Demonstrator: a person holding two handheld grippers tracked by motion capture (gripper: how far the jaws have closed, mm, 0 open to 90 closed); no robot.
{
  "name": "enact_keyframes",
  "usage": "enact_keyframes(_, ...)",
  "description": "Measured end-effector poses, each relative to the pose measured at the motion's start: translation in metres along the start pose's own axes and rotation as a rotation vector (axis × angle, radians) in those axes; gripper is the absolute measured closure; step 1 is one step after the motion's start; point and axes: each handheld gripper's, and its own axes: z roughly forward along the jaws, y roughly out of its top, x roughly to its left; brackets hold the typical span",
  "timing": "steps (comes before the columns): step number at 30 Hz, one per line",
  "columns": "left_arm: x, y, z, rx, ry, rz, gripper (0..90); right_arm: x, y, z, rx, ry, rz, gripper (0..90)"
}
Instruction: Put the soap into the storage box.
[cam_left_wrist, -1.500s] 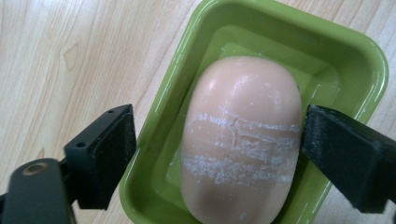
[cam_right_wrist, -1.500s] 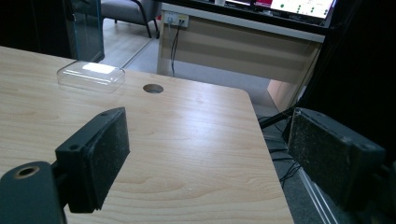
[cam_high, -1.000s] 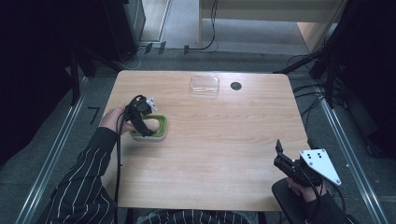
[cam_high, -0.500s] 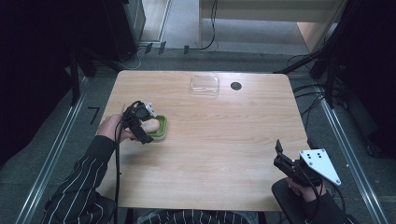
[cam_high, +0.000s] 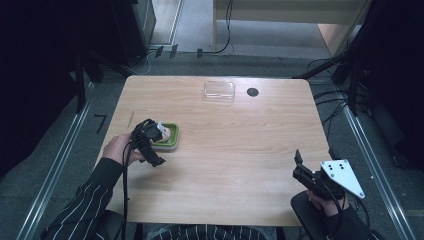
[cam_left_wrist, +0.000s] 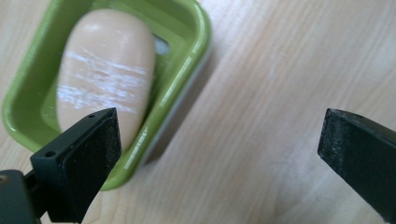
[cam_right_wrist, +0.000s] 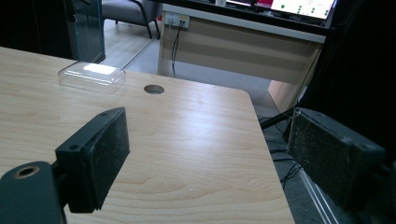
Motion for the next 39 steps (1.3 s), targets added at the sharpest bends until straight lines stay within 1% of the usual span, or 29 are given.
enact_keyframes(5, -0.010, -0.004, 0.001, 0.006, -0.014, -0.006, 0.0, 0.000, 0.000, 0.000, 0.000, -0.001, -0.001, 13.6)
enact_keyframes(8, -0.017, -0.008, 0.002, 0.013, -0.024, 0.002, 0.0, 0.000, 0.000, 0.000, -0.001, -0.001, 0.000, 13.6)
enact_keyframes(10, -0.022, -0.010, 0.002, 0.010, -0.023, 0.009, 0.1, 0.000, 0.000, 0.000, -0.001, -0.002, -0.001, 13.6)
enact_keyframes(11, -0.025, -0.011, 0.001, 0.005, -0.021, 0.007, 0.0, 0.000, 0.000, 0.000, -0.001, -0.002, 0.000, 13.6)
enact_keyframes(12, -0.026, -0.011, 0.000, 0.009, -0.028, 0.009, 0.0, 0.000, 0.000, 0.000, -0.001, -0.002, -0.001, 13.6)
enact_keyframes(14, -0.030, -0.014, -0.001, 0.003, -0.022, 0.008, 0.1, 0.000, 0.000, 0.000, 0.000, -0.002, -0.001, 13.5)
enact_keyframes(16, -0.032, -0.016, 0.000, 0.004, -0.029, -0.001, 0.0, 0.000, 0.000, 0.000, -0.002, -0.002, 0.000, 13.6)
enact_keyframes(24, -0.042, -0.022, 0.004, 0.027, -0.054, -0.004, 0.0, 0.000, 0.000, -0.001, -0.002, -0.003, 0.001, 13.5)
enact_keyframes(29, -0.049, -0.024, 0.005, 0.053, -0.060, 0.006, 0.0, 0.000, 0.000, -0.001, -0.002, -0.005, 0.000, 13.5)
enact_keyframes(36, -0.059, -0.025, 0.007, 0.058, -0.081, 0.020, 0.0, -0.001, 0.000, -0.001, -0.002, -0.006, 0.001, 13.5)
enact_keyframes(39, -0.058, -0.026, 0.008, 0.063, -0.084, 0.017, 0.0, -0.001, -0.001, -0.001, -0.002, -0.005, 0.000, 13.6)
